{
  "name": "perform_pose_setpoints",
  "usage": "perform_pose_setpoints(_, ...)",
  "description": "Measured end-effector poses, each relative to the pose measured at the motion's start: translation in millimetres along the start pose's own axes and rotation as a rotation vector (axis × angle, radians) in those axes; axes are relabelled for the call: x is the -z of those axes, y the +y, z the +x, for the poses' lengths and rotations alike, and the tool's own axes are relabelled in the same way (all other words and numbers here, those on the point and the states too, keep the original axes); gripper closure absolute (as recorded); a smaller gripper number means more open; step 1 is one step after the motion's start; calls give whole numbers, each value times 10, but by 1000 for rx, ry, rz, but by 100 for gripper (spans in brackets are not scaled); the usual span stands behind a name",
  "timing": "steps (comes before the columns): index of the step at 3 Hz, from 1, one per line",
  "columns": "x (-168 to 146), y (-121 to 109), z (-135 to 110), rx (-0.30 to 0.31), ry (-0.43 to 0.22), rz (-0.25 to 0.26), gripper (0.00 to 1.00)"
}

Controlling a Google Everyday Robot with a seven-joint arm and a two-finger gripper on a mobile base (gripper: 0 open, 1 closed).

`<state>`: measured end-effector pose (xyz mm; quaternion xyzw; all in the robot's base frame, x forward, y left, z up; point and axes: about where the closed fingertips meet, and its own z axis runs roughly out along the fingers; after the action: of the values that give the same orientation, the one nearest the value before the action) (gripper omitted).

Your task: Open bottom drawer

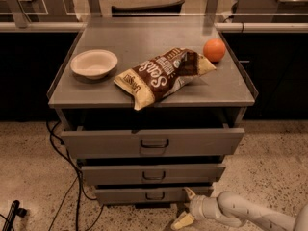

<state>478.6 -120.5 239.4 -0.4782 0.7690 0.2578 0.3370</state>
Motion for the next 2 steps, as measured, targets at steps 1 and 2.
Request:
perform_pose_setpoints(1, -12, -10, -11, 5, -8, 10, 0)
perform_pose_setpoints(2, -56, -52, -53, 25, -38, 48, 0)
